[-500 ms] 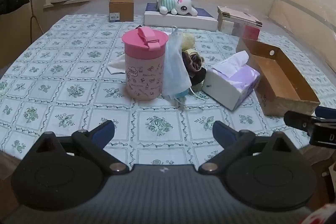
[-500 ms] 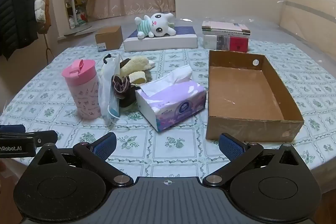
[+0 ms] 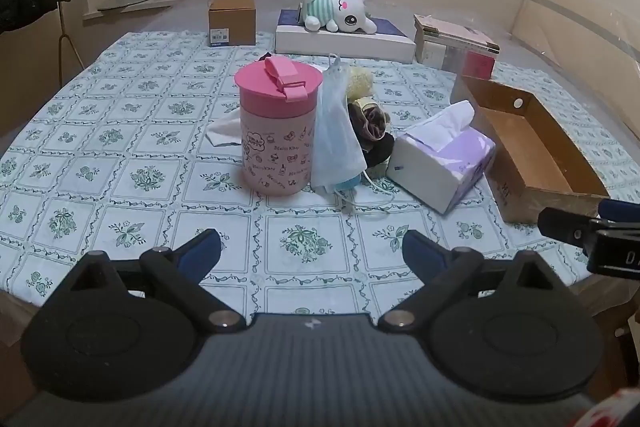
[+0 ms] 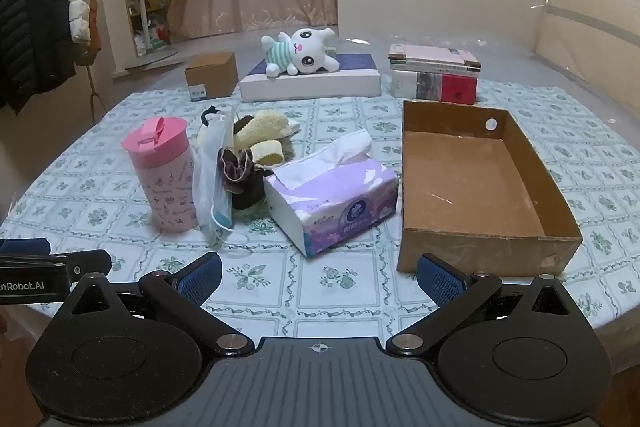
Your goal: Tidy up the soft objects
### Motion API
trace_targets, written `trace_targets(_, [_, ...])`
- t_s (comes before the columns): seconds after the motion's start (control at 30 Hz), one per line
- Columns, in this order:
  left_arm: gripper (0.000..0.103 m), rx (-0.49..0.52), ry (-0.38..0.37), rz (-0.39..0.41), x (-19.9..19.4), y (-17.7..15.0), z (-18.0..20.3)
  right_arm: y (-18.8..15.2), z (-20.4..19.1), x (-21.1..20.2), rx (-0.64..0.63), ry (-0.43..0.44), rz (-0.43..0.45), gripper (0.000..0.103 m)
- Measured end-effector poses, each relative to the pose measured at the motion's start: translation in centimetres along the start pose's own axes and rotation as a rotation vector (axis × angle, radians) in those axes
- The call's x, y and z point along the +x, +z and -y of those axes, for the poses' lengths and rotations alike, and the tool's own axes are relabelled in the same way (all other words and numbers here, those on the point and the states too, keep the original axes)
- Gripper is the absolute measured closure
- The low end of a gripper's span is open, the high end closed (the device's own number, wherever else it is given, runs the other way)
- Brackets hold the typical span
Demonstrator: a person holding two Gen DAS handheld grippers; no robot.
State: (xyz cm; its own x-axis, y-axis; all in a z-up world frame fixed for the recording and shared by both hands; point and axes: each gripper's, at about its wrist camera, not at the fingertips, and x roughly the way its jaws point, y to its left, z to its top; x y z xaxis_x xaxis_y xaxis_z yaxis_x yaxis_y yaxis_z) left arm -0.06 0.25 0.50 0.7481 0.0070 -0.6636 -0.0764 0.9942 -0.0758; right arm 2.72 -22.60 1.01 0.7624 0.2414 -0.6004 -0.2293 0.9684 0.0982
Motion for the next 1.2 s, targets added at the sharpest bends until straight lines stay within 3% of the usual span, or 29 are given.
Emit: trace_targets(1.2, [0.007, -0.005, -0.01, 0.001, -0.13, -0.36, 0.25, -0.4, -0.23, -0.33, 0.002, -0.006, 0.008, 0.0])
